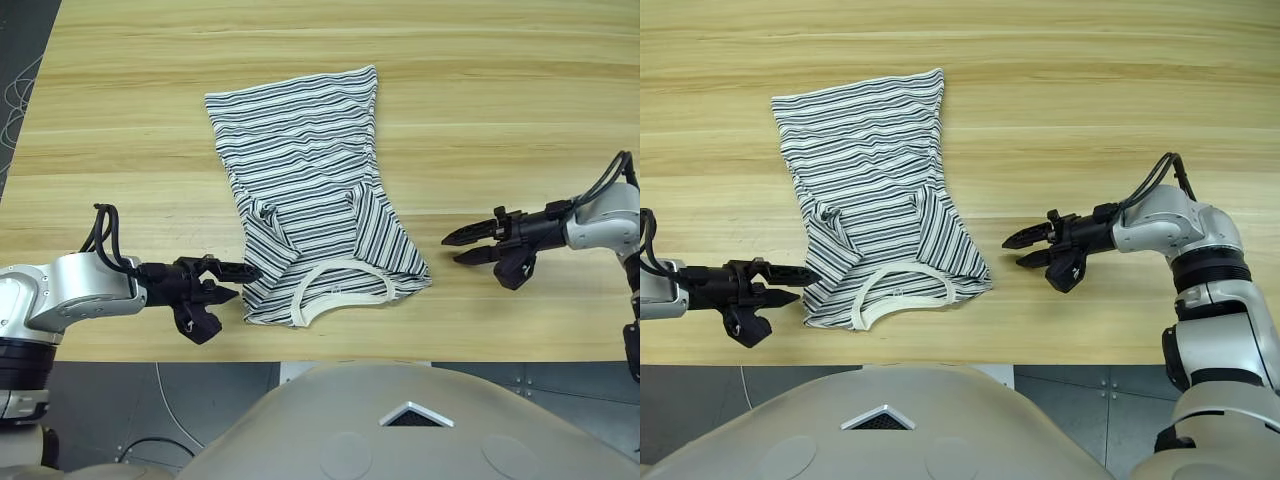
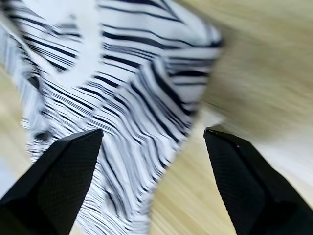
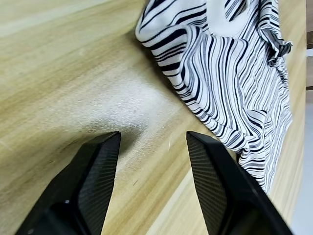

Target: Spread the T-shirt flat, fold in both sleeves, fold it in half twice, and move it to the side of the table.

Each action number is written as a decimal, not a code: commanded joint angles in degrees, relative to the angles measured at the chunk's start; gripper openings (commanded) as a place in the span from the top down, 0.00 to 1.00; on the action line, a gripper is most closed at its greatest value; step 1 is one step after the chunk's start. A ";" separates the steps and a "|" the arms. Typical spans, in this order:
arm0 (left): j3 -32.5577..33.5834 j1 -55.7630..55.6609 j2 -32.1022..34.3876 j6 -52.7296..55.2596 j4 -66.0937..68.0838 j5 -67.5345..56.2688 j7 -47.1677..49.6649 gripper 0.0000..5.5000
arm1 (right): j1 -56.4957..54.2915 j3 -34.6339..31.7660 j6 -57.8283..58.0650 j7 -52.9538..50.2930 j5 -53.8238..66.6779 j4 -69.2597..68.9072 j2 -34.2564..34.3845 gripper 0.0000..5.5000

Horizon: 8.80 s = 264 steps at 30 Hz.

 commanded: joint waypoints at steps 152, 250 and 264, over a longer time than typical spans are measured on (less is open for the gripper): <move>-9.08 -59.36 -28.22 44.22 71.66 -27.36 6.14 0.83 | -24.99 -7.56 68.93 -16.05 13.53 29.68 23.62 0.82; -50.35 -64.22 -39.81 36.24 76.11 14.65 41.32 0.83 | 5.49 13.06 109.82 36.34 30.31 -54.52 0.82 0.82; -49.72 -66.38 -36.32 24.64 71.39 14.45 46.32 0.83 | 0.13 -1.18 116.08 36.39 44.95 -52.82 1.84 0.82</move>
